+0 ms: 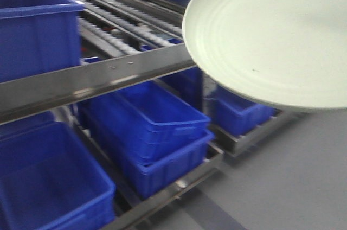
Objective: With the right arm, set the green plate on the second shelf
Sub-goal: 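Drive up to the rack and stop before the second shelf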
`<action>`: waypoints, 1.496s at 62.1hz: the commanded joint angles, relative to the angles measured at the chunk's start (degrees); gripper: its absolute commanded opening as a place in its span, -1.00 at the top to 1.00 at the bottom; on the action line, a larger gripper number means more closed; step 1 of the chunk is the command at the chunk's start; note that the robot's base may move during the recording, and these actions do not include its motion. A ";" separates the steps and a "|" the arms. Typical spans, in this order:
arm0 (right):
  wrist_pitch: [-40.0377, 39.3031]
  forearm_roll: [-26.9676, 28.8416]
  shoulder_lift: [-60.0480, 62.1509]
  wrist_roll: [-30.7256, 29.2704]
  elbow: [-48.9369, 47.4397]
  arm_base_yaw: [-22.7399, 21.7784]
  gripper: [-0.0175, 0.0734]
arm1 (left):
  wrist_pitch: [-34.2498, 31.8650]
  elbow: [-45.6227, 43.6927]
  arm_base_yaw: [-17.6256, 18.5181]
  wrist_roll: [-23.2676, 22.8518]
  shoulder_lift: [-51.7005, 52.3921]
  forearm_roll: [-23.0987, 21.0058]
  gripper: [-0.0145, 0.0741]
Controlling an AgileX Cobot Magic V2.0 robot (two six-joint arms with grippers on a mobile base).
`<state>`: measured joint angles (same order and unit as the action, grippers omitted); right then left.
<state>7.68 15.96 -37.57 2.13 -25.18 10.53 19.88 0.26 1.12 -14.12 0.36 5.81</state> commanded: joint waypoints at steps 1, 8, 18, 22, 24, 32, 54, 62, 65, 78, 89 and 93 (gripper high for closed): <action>-5.76 0.39 0.06 0.04 -2.01 -0.40 0.51 | -2.92 1.81 0.36 -0.06 1.41 0.00 0.39; -5.76 0.39 0.06 0.04 -2.01 -0.40 0.51 | -2.92 1.81 0.36 -0.06 1.41 0.00 0.39; -5.76 0.39 0.06 0.04 -2.01 -0.40 0.51 | -2.92 1.81 0.36 -0.06 1.41 0.00 0.39; -5.76 0.39 0.06 0.04 -2.01 -0.40 0.51 | -2.92 1.81 0.36 -0.06 1.41 0.00 0.39; -5.76 0.39 0.06 0.04 -2.01 -0.40 0.51 | -2.92 1.81 0.36 -0.06 1.41 0.00 0.39; -5.76 0.39 0.06 0.04 -2.01 -0.40 0.51 | -2.92 1.81 0.36 -0.06 1.41 0.00 0.39; -5.76 0.39 0.06 0.04 -2.01 -0.40 0.51 | -2.92 1.81 0.36 -0.06 1.41 0.00 0.39; -5.76 0.39 0.06 0.04 -2.01 -0.40 0.51 | -2.92 1.81 0.36 -0.06 1.41 0.00 0.39; -5.76 0.39 0.06 0.04 -2.01 -0.40 0.51 | -2.92 1.81 0.36 -0.06 1.41 0.00 0.39; -5.76 0.39 0.06 0.04 -2.01 -0.40 0.51 | -2.92 1.81 0.36 -0.06 1.41 0.00 0.39; -5.76 0.39 0.06 0.04 -2.01 -0.40 0.51 | -2.92 1.81 0.36 -0.06 1.41 0.00 0.39; -5.76 0.39 0.06 0.04 -2.01 -0.40 0.51 | -2.92 1.81 0.36 -0.06 1.41 0.00 0.39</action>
<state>7.68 15.96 -37.57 2.13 -25.18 10.53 19.88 0.26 1.12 -14.12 0.36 5.81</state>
